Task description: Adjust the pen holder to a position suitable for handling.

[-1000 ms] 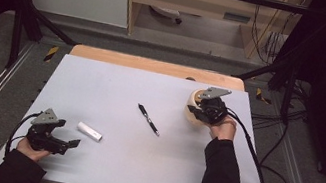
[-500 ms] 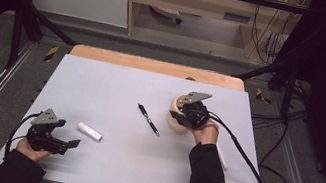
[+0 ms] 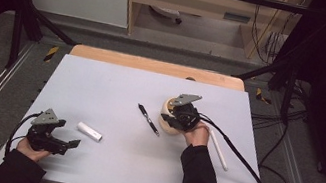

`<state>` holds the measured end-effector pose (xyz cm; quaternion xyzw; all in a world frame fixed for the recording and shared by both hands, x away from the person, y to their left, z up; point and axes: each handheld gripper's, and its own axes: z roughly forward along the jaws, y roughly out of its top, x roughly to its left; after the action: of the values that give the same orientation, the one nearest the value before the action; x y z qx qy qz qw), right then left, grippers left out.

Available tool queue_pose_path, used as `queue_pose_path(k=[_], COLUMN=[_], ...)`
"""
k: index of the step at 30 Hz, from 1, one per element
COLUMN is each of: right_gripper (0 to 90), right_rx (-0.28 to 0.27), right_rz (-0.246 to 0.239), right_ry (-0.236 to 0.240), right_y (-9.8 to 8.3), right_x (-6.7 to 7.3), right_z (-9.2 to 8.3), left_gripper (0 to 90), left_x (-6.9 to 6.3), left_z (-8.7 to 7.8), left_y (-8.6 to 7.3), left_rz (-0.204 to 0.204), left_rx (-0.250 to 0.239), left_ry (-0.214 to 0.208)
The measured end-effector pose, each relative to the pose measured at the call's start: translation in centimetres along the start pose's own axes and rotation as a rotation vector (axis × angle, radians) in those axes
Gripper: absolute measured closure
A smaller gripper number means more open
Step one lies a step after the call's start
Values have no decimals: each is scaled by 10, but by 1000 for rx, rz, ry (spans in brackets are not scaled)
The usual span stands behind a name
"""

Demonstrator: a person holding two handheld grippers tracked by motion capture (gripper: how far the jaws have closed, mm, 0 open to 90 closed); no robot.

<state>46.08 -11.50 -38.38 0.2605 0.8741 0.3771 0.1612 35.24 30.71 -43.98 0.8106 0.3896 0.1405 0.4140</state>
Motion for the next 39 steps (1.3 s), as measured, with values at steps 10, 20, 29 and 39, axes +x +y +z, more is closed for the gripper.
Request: queue_pose_path(k=[10,20,29,39], right_gripper=[693,426,120,24], right_rx=[-19,-81,-82,-75], right_rz=[6,71,165,185], right_ry=[-18,-37,-37,-83], right_y=[0,6,9,-9], right_x=[1,0,1,2], right_z=[3,-18,-42,-72], left_gripper=[21,20,20,21], left_x=[0,-1,0,-1], left_z=[0,0,0,1], left_y=[0,0,0,0], left_rz=[1,1,-3,-2], left_rx=[0,0,3,5], left_ry=[-1,-2,0,3])
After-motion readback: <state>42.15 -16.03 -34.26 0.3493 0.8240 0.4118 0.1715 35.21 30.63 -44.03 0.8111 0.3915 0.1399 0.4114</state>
